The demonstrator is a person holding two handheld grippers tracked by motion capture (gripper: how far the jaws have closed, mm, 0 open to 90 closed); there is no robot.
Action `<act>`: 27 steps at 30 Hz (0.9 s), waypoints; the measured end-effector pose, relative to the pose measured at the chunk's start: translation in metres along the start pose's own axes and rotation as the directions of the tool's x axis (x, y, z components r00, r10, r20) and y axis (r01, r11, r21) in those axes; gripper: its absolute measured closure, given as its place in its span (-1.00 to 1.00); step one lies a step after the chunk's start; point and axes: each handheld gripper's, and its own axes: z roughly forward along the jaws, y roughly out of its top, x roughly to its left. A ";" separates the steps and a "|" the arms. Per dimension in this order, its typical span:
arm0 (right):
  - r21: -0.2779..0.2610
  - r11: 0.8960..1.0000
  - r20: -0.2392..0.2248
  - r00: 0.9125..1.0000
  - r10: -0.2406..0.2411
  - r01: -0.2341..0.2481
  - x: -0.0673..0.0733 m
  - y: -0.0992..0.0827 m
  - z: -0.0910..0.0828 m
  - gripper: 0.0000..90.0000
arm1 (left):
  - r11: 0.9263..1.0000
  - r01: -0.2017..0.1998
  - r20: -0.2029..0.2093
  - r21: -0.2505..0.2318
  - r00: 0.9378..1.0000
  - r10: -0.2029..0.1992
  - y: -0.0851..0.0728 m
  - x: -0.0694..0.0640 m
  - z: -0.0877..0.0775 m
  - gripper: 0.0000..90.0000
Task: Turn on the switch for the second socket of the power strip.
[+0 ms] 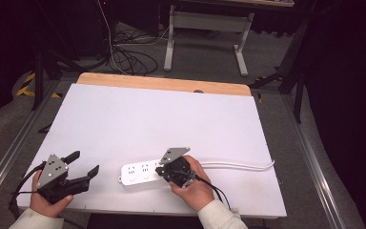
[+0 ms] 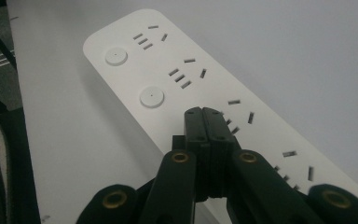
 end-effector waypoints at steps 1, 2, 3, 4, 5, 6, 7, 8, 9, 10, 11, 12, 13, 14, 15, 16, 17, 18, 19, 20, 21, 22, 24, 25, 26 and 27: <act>0.003 1.000 -0.003 1.000 0.000 0.000 0.000 0.000 0.000 1.00 | 1.000 0.000 0.000 0.000 1.000 0.000 0.000 0.000 0.000 -0.51; 0.005 1.000 -0.007 1.000 0.007 -0.007 -0.001 0.000 0.000 1.00 | 1.000 0.000 0.000 0.000 1.000 0.000 0.000 0.000 0.000 -0.51; 0.005 1.000 -0.015 1.000 0.012 -0.012 -0.002 0.000 0.001 1.00 | 1.000 0.000 0.000 0.000 1.000 0.000 0.000 0.000 0.000 -0.51; 0.009 1.000 -0.020 1.000 0.015 -0.015 -0.003 0.000 0.001 1.00 | 1.000 0.000 -0.001 0.000 1.000 0.000 0.000 0.000 0.000 -0.51; 0.009 1.000 -0.023 1.000 0.010 -0.009 -0.003 0.000 0.000 1.00 | 1.000 0.000 -0.001 0.000 1.000 0.000 0.000 0.000 0.000 -0.51; 0.010 1.000 -0.021 1.000 0.010 -0.010 -0.003 0.000 0.001 1.00 | 1.000 0.000 -0.001 0.000 1.000 0.000 0.000 0.000 0.000 -0.51; 0.011 1.000 -0.017 1.000 0.007 -0.007 -0.002 0.000 0.001 1.00 | 1.000 -0.001 -0.002 0.001 1.000 0.001 0.000 0.000 0.000 -0.51; 0.013 1.000 -0.012 1.000 0.000 0.000 -0.002 0.000 0.001 1.00 | 1.000 -0.001 -0.002 0.001 1.000 0.001 0.000 0.000 0.000 -0.51; 0.014 1.000 -0.010 1.000 -0.003 0.003 -0.001 0.001 0.001 1.00 | 1.000 0.000 -0.001 0.001 1.000 0.000 0.000 -0.001 0.000 -0.51; 0.014 1.000 -0.010 1.000 -0.003 0.003 -0.001 0.001 0.001 1.00 | 1.000 0.000 -0.001 0.001 1.000 0.000 0.000 -0.001 0.000 -0.51; 0.014 1.000 -0.007 1.000 -0.010 0.011 -0.001 0.000 0.001 1.00 | 1.000 0.000 -0.002 0.002 1.000 0.000 0.000 -0.001 0.000 -0.51; 0.014 1.000 0.001 1.000 -0.022 0.021 0.001 0.000 0.002 1.00 | 1.000 0.000 -0.005 0.001 1.000 0.000 0.000 -0.001 0.000 -0.51; 0.017 1.000 0.007 1.000 -0.025 0.025 0.001 0.000 0.001 1.00 | 1.000 0.000 -0.005 0.001 1.000 0.000 0.000 -0.001 0.000 -0.51; 0.019 0.999 0.012 1.000 -0.029 0.029 0.002 0.000 0.002 1.00 | 1.000 0.000 -0.005 0.001 1.000 0.000 0.000 -0.001 0.000 -0.51; 0.019 0.999 0.011 1.000 -0.027 0.027 0.002 0.001 0.002 1.00 | 1.000 -0.001 -0.005 0.001 1.000 0.001 0.000 -0.001 0.000 -0.51; 0.017 0.999 0.012 1.000 -0.027 0.027 0.002 0.001 0.002 1.00 | 1.000 -0.001 -0.006 0.001 1.000 0.001 0.000 -0.001 0.000 -0.51; 0.017 0.999 0.012 1.000 -0.027 0.027 0.002 0.001 0.002 1.00 | 1.000 0.000 -0.005 0.002 1.000 0.000 0.000 -0.001 0.000 -0.51; 0.017 1.000 0.012 1.000 -0.027 0.026 0.002 0.000 0.002 1.00 | 1.000 0.000 -0.005 0.001 1.000 0.001 0.000 -0.001 0.000 -0.51; 0.019 0.999 0.014 0.999 -0.029 0.028 0.002 0.000 0.002 1.00 | 1.000 -0.001 -0.005 0.001 1.000 0.001 0.000 -0.001 0.000 -0.51; 0.018 0.999 0.012 1.000 -0.028 0.028 0.002 0.000 0.002 1.00 | 1.000 -0.001 -0.005 0.002 1.000 0.001 0.000 -0.001 0.000 -0.51; 0.019 0.999 0.011 1.000 -0.028 0.028 0.001 0.000 0.002 1.00 | 1.000 -0.001 -0.005 0.002 1.000 0.001 0.000 -0.001 0.000 -0.51; 0.012 1.000 0.005 1.000 -0.027 0.027 0.001 0.000 0.002 1.00 | 1.000 -0.001 -0.005 0.002 1.000 0.001 0.000 -0.001 0.000 -0.51; 0.011 1.000 0.005 1.000 -0.023 0.023 0.001 -0.001 0.002 1.00 | 1.000 0.000 -0.005 0.003 1.000 0.000 0.000 -0.001 0.000 -0.51; 0.009 1.000 0.005 1.000 -0.028 0.028 0.000 -0.002 0.002 1.00 | 1.000 0.000 -0.004 0.003 1.000 0.000 0.000 -0.001 0.000 -0.51; 0.007 1.000 0.006 1.000 -0.029 0.029 0.001 -0.002 0.002 1.00 | 1.000 0.002 -0.004 0.001 1.000 -0.002 0.000 -0.001 0.000 -0.51; 0.006 1.000 0.006 1.000 -0.026 0.026 0.001 -0.002 0.002 1.00 | 1.000 0.002 -0.004 0.001 1.000 -0.002 0.000 -0.001 0.000 -0.51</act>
